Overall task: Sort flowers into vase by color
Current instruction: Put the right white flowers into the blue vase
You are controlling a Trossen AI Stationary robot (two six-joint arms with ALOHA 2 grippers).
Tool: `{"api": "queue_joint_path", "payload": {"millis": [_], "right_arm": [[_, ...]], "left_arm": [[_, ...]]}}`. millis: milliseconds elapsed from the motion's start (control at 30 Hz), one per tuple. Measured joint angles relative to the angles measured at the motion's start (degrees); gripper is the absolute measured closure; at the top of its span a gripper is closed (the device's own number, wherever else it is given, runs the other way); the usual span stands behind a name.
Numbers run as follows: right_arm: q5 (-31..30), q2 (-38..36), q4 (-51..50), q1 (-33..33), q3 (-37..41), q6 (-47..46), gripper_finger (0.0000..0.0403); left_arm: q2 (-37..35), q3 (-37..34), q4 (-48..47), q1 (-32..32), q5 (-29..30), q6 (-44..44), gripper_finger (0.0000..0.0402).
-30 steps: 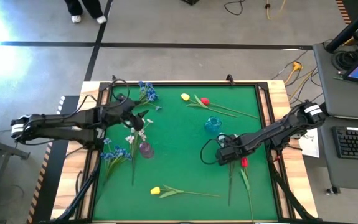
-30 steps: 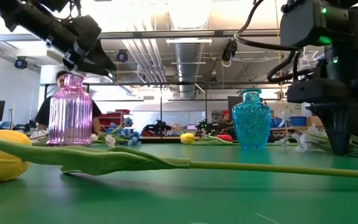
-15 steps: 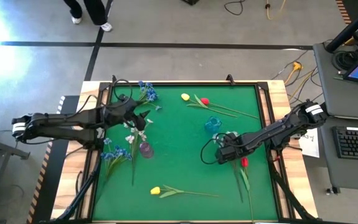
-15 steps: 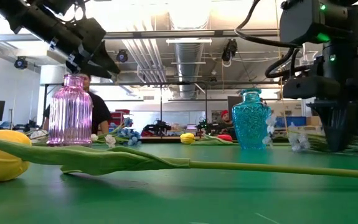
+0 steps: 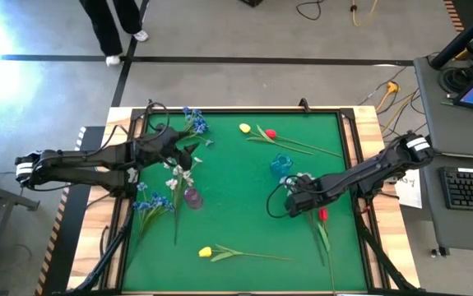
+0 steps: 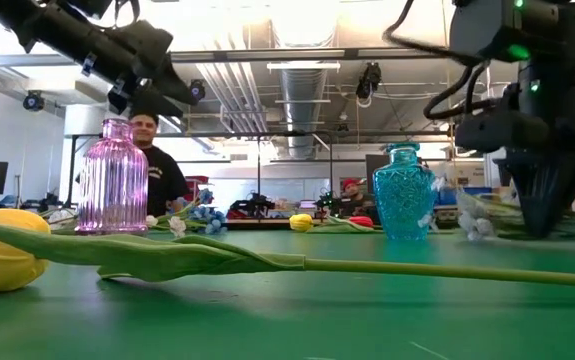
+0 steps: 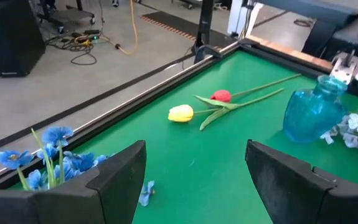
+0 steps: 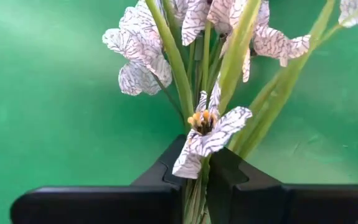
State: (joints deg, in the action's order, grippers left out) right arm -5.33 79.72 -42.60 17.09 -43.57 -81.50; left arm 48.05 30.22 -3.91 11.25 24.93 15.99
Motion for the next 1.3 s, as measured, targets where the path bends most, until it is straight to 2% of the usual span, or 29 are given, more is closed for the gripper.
{"api": "queue_joint_path", "payload": {"millis": [400, 733, 867, 1000, 1300], "right_arm": [[1.32, -12.21, 3.2, 3.66, -0.09, 9.97, 0.0374], [1.42, -20.76, 9.14, 6.98, -0.09, 22.74, 0.0374], [0.79, -21.99, 17.41, 7.18, -0.07, 30.68, 0.0374], [-1.3, -21.44, 27.54, 7.14, -0.05, 42.0, 0.0375], [-14.57, -16.57, 54.02, 5.54, 0.09, 71.02, 0.0375]], "left_arm": [[-0.04, 0.0, 5.19, -0.07, -0.65, 0.07, 0.0134], [-0.04, 0.02, 10.41, -0.22, -8.48, 2.05, 0.0134], [-0.04, 0.0, 7.58, -1.34, -12.39, 3.34, 0.0134], [-0.61, 0.02, 4.05, -2.26, -12.51, 5.17, 0.0134], [-1.31, 0.02, 1.53, -2.32, -12.44, 6.95, 0.0134]]}}
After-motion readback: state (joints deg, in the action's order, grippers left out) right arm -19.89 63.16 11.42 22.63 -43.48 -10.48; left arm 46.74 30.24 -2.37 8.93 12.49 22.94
